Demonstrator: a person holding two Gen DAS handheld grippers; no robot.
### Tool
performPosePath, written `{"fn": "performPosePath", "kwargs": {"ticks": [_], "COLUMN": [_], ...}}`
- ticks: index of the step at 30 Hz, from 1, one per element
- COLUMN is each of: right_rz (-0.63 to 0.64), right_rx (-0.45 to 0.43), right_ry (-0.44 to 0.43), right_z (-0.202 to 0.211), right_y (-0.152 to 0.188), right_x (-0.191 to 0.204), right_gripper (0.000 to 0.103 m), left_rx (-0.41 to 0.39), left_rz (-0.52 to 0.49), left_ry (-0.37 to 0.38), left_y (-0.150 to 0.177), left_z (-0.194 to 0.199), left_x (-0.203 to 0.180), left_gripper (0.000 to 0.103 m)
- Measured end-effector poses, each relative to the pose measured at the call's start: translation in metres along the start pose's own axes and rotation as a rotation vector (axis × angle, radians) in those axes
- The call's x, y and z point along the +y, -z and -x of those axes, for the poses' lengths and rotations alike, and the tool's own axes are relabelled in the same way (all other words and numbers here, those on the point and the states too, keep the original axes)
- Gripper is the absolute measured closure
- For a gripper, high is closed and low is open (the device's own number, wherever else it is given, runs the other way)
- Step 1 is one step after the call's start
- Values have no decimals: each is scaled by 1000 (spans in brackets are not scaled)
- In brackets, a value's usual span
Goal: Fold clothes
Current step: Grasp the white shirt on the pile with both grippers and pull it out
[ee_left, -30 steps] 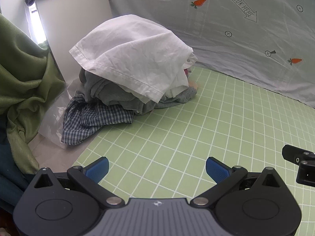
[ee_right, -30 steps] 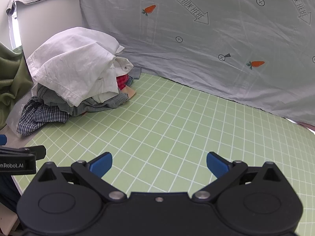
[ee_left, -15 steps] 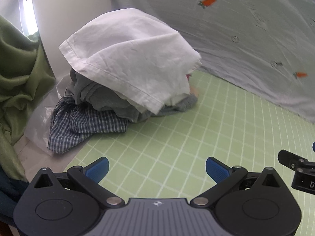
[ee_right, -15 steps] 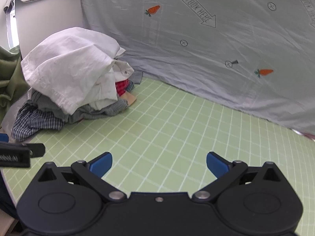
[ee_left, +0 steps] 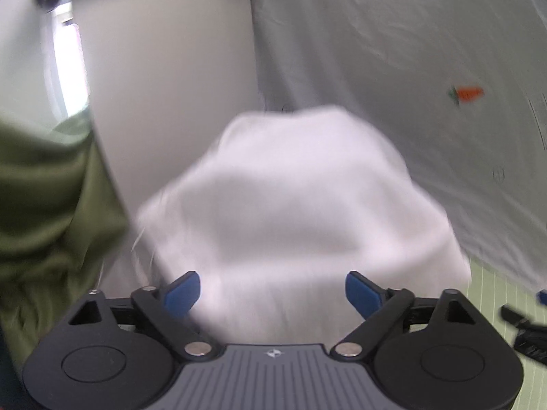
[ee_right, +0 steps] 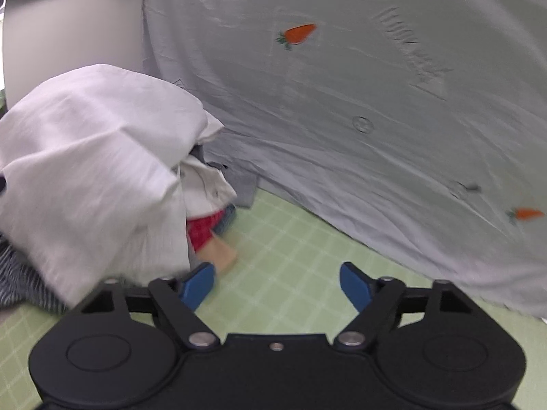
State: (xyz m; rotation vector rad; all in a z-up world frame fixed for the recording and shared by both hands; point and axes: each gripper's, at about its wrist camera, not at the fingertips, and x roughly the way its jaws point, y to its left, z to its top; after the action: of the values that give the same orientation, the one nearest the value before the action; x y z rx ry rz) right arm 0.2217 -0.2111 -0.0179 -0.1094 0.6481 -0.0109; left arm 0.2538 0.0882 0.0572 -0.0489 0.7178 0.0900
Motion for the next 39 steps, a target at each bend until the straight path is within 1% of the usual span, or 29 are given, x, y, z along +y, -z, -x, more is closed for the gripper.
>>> {"fn": "performPosePath", "kwargs": {"ticks": [2, 4, 6, 7, 9, 11, 12, 14, 15, 16, 17, 19, 20, 21, 22, 23, 24, 27, 28, 30, 31, 32, 34, 36, 37, 39], "right_rz": [20, 41, 44, 40, 27, 14, 7, -7, -16, -24, -26, -15, -6, 0, -1, -5, -10, 2, 7, -3, -17, -30, -60, -84, -105, -165], "right_rx": [8, 12, 16, 19, 26, 32, 35, 46, 56, 60, 52, 23, 5, -18, -45, -72, -100, -184, -210, -256, -276, -295, -324, -334, -311, -205], "right_ry": [-24, -45, -77, -96, -134, -172, -191, -230, -257, -284, -293, -283, -268, -248, -228, -211, -194, -124, -92, -22, 20, 63, 178, 317, 386, 522], "right_z": [-29, -58, -86, -98, -117, -136, -146, -163, -169, -172, -170, -161, -153, -143, -130, -114, -99, -47, -28, 12, 33, 55, 99, 142, 157, 172], "right_y": [-15, -29, -41, -45, -50, -55, -57, -61, -61, -61, -60, -56, -54, -53, -50, -49, -47, -39, -33, -20, -11, -2, 18, 41, 54, 84], "right_x": [4, 10, 14, 16, 19, 23, 24, 26, 25, 23, 23, 24, 24, 22, 18, 15, 11, -1, -6, -19, -28, -37, -65, -97, -116, -162], "right_gripper": [29, 30, 31, 31, 31, 31, 32, 44, 59, 83, 91, 97, 97, 97, 98, 98, 98, 98, 98, 98, 98, 98, 98, 98, 98, 97], "left_rx": [-25, -37, -41, -39, -12, 16, 23, 16, 13, 11, 9, -2, -10, -19, -31, -37, -37, -36, -36, -35, -28, -11, 30, 81, 107, 157], "left_rz": [-11, -35, -54, -57, -33, 36, 59, 70, 76, 78, 75, 69, 66, 64, 60, 58, 56, 50, 48, 44, 41, 29, -7, -17, -22, -32], "left_ry": [7, 19, 25, 38, 90, 151, 170, 178, 182, 183, 178, 162, 153, 142, 130, 130, 146, 194, 210, 242, 271, 315, 395, 447, 473, 525], "left_y": [-28, -50, -65, -70, -75, -76, -75, -72, -70, -69, -67, -65, -64, -64, -62, -60, -55, -41, -36, -27, -21, -11, 15, 47, 64, 96], "left_z": [-18, -38, -59, -69, -89, -106, -112, -116, -117, -118, -116, -106, -100, -93, -83, -73, -62, -28, -17, 6, 19, 35, 64, 80, 89, 106], "left_x": [0, -2, -4, -4, -1, 7, 10, 9, 9, 9, 8, 6, 6, 5, 3, 1, -4, -17, -21, -30, -37, -48, -74, -99, -112, -137], "left_gripper": [13, 11, 2, 1, 0, 0, 0, 0, 0, 0, 1, 9, 16, 26, 31, 41, 47, 57, 59, 65, 67, 68, 69, 69, 69, 68]}}
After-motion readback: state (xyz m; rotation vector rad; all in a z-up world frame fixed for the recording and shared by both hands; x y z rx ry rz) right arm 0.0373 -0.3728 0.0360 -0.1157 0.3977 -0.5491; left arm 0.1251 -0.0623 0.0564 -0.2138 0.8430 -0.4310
